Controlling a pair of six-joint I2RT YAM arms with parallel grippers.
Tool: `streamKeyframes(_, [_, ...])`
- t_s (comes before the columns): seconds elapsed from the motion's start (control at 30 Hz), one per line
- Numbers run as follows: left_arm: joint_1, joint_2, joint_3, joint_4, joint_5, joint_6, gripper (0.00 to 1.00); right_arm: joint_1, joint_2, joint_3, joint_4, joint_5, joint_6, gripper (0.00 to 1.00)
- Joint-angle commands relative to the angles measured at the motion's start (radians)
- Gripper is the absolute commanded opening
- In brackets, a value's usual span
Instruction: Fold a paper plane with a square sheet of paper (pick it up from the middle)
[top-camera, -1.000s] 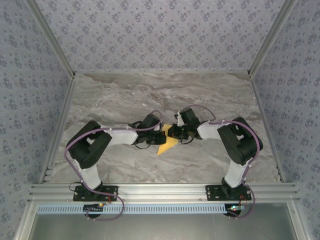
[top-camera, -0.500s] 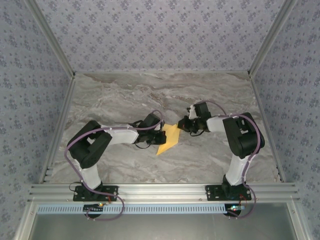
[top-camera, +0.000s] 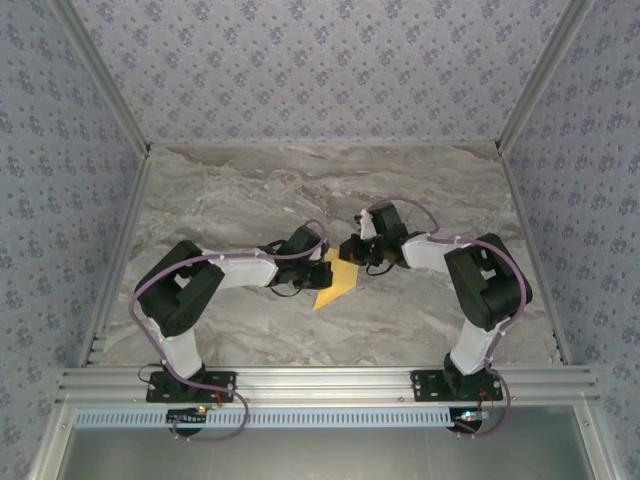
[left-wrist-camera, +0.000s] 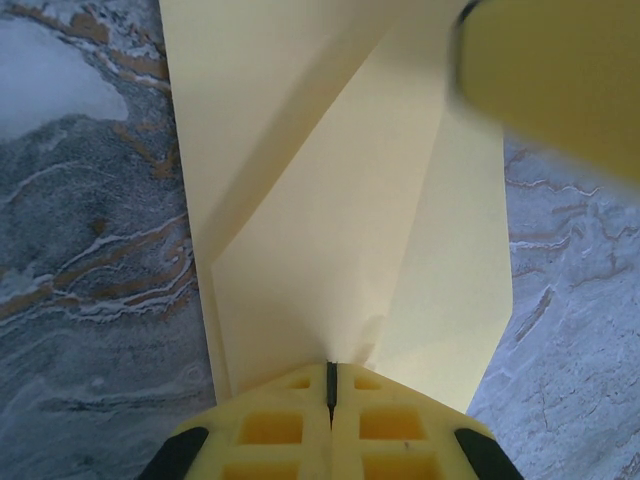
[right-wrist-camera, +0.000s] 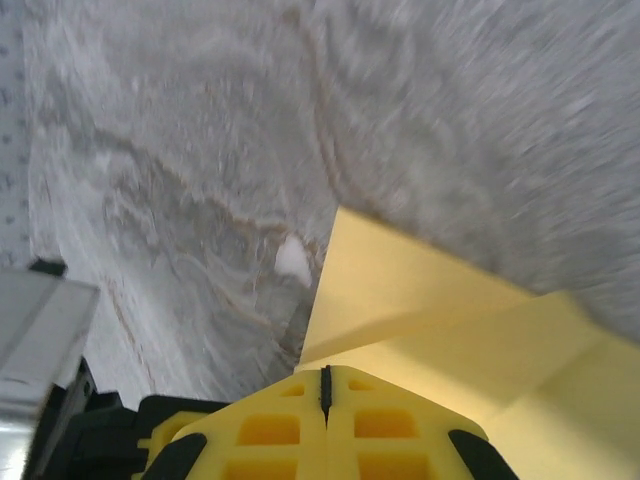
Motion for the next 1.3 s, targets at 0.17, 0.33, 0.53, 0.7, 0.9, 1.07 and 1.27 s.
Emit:
streamKeyframes(0.17, [-0.005, 0.053, -0.024, -0.143, -0.007, 0.013, 0.0, -0.056, 0.103, 0.001, 0.026, -0.013, -0.009, 0.0])
streamKeyframes(0.33, [-0.005, 0.056, -0.041, -0.134, -0.004, 0.013, 0.0, -0.145, 0.131, 0.024, 0.022, 0.046, -0.028, 0.0])
streamKeyframes(0.53, [-0.005, 0.055, -0.048, -0.123, 0.002, 0.01, 0.0, -0.211, 0.124, 0.069, 0.002, 0.075, -0.02, 0.0])
streamKeyframes(0.7, [-0.006, 0.056, -0.04, -0.112, 0.007, 0.011, 0.0, -0.144, 0.01, 0.043, -0.032, 0.088, -0.028, 0.0])
streamKeyframes(0.9, [-0.007, 0.059, -0.023, -0.103, 0.011, 0.011, 0.0, -0.006, -0.047, -0.067, 0.031, 0.077, 0.075, 0.0])
streamKeyframes(1.07, [-0.007, 0.047, -0.026, -0.094, 0.011, 0.009, 0.0, 0.058, -0.012, -0.102, 0.093, 0.054, 0.149, 0.0])
streamKeyframes(1.27, [-0.01, -0.005, -0.049, -0.053, 0.008, 0.004, 0.0, 0.059, 0.016, -0.115, 0.078, 0.079, 0.16, 0.0])
